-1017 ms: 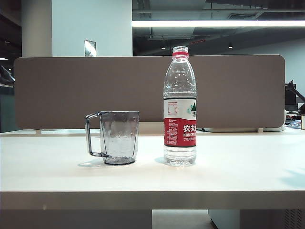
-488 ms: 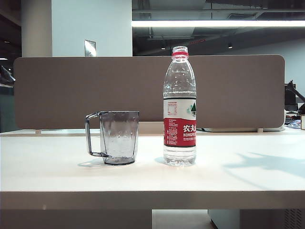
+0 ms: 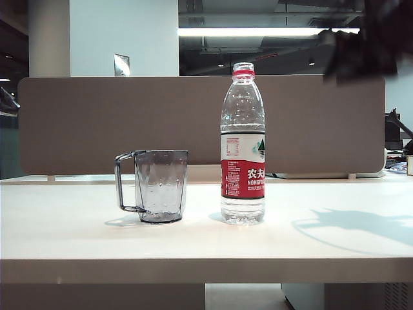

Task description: Pick up the mineral water bottle on the table and pour water into the mug until it's full.

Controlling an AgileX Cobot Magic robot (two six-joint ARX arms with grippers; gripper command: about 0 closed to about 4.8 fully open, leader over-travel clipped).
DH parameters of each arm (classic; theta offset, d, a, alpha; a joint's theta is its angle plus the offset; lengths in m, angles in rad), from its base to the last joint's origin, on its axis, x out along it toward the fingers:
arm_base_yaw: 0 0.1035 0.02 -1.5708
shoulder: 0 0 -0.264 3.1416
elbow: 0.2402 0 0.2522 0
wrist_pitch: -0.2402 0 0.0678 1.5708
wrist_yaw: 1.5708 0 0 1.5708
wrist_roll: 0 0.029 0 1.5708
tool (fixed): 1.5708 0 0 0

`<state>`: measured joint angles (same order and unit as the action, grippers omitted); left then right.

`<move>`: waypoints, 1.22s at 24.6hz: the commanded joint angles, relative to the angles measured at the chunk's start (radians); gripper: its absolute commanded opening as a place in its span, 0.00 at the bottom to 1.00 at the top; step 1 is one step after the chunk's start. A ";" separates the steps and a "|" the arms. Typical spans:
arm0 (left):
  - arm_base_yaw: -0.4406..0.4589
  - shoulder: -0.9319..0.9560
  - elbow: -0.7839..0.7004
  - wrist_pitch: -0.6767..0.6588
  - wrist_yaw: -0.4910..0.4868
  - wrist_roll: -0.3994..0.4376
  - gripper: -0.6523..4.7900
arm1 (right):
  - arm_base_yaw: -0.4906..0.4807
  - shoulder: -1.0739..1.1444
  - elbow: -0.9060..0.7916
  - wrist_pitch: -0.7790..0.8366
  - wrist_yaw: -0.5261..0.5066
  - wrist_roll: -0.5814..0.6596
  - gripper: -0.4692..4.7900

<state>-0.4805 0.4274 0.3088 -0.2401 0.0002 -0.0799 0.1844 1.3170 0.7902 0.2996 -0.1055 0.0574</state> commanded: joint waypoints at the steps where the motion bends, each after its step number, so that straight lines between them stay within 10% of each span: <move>1: -0.001 0.000 0.003 0.010 -0.002 -0.002 0.12 | 0.002 -0.005 -0.151 0.181 0.002 0.026 0.37; 10: -0.001 0.000 0.003 0.010 -0.001 -0.003 0.12 | 0.079 -0.005 -0.547 0.712 0.063 0.208 0.36; 16: 0.000 -0.003 0.003 0.010 0.019 -0.002 0.12 | 0.220 -0.005 -0.643 0.753 0.084 0.136 0.36; 22: 0.000 -0.007 0.003 0.010 0.038 -0.003 0.12 | 0.465 -0.003 -0.639 0.756 0.360 -0.032 0.38; 27: 0.000 -0.009 0.003 0.010 0.045 -0.003 0.12 | 0.487 0.011 -0.637 0.753 0.402 -0.011 0.71; 30: 0.000 -0.011 0.003 0.010 0.042 -0.003 0.12 | 0.488 0.052 -0.634 0.774 0.398 0.003 0.74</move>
<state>-0.4805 0.4179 0.3088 -0.2440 0.0410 -0.0803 0.6701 1.3540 0.1497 1.0424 0.2955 0.0517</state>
